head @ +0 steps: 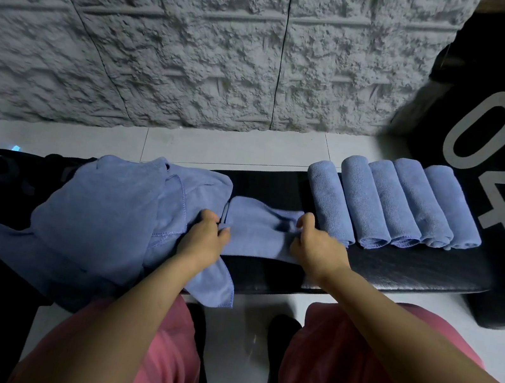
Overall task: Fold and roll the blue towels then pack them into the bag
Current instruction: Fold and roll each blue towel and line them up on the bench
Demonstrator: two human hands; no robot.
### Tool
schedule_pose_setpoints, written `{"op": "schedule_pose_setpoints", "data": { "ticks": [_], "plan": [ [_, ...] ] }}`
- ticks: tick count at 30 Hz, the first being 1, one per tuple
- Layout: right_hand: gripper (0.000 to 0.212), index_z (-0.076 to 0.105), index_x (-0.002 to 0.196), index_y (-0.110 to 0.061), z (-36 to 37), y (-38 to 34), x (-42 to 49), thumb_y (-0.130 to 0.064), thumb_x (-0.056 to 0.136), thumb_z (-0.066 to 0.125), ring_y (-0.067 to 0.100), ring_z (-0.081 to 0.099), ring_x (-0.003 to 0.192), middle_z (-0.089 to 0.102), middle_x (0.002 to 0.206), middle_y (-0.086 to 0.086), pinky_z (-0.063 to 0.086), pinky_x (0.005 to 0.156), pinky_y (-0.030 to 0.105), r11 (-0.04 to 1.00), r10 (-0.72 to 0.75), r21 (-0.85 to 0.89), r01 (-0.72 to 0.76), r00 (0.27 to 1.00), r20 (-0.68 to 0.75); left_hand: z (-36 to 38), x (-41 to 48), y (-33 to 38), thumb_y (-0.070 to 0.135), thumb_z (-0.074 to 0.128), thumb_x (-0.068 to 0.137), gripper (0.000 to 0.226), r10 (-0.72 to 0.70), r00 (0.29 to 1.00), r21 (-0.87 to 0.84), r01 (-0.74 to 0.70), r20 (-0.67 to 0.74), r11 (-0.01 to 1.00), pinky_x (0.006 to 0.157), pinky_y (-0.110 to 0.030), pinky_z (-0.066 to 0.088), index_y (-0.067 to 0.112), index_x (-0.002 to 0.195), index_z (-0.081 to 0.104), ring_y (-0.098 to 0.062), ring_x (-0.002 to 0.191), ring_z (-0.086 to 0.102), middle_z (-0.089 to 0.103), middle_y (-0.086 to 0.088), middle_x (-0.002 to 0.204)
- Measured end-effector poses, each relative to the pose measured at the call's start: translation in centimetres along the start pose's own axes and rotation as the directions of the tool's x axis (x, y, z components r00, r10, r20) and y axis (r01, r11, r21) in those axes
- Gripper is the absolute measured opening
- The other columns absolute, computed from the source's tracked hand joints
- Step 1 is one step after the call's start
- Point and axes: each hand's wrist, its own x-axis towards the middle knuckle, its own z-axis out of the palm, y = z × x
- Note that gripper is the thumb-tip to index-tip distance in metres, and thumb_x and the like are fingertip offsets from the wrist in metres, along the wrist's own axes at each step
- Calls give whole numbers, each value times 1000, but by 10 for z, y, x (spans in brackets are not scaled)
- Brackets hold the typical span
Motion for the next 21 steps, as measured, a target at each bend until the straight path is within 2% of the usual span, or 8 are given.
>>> {"op": "schedule_pose_setpoints", "data": {
  "ticks": [3, 6, 9, 12, 15, 17, 19, 21],
  "plan": [
    [22, 39, 114, -10, -1, -1, -2, -17, 92, 41, 39, 60, 92, 60, 110, 16, 34, 63, 36, 1000, -23, -7, 23, 999, -43, -1, 0, -1, 28, 47, 94, 31, -42, 999, 15, 42, 12, 999, 75, -37, 49, 4, 111, 38, -27, 79, 58, 62, -15, 99],
    [21, 55, 99, -13, -1, -4, -6, -13, 80, 64, 33, 61, 76, 55, 100, 8, 30, 48, 33, 932, -266, -312, 185, 932, -244, 0, -1, 1, 27, 46, 94, 27, -41, 999, 24, 41, -6, 999, 74, -40, 52, 5, 107, 38, -28, 77, 60, 63, -14, 95],
    [31, 59, 62, -16, 0, -11, -14, -11, 45, 85, 23, 57, 64, 55, 68, 1, 18, 40, 23, 813, -422, -501, 297, 893, -155, -1, 0, 4, 26, 45, 94, 26, -45, 999, 56, 45, -8, 997, 73, -39, 51, 5, 108, 40, -26, 74, 58, 62, -12, 92],
    [35, 59, 52, -16, 6, -12, -21, -9, 29, 84, 21, 57, 61, 54, 59, 0, 16, 41, 21, 804, -411, -494, 331, 909, -61, -4, 0, 5, 28, 47, 93, 25, -36, 999, 139, 38, -18, 990, 70, -37, 49, 7, 107, 46, -26, 79, 57, 62, -9, 93],
    [38, 59, 48, -14, 9, -12, -20, -3, 16, 78, 20, 57, 55, 54, 54, 0, 18, 40, 20, 813, -401, -488, 317, 913, -75, -6, 4, 9, 20, 55, 89, 17, 142, 979, 188, -114, -143, 975, 77, -40, 50, 12, 103, 56, -26, 96, 55, 60, -6, 102],
    [39, 58, 47, -14, 13, -8, -11, -4, 15, 79, 19, 57, 52, 54, 51, -1, 20, 39, 19, 845, -378, -438, 307, 922, -83, -4, 10, 18, 14, 61, 85, 7, 287, 932, 123, -265, -220, 956, 77, -40, 49, 14, 91, 63, -26, 94, 56, 60, -5, 96],
    [39, 58, 48, -16, 12, -6, -3, -7, 22, 85, 19, 56, 50, 55, 51, -2, 21, 37, 18, 870, -364, -404, 284, 921, -136, 1, 9, 33, 12, 67, 80, 3, 406, 891, 43, -407, -204, 913, 70, -39, 50, 14, 80, 65, -24, 82, 59, 60, -2, 84],
    [24, 65, 65, -14, 8, -2, 3, -13, 50, 84, 24, 60, 65, 64, 66, 2, 38, 43, 24, 893, -369, -340, 296, 913, -173, 13, 3, 42, 24, 72, 78, 11, 526, 847, 51, -524, -76, 850, 74, -38, 49, 15, 83, 68, -19, 83, 58, 62, 0, 87]
  ]
}}
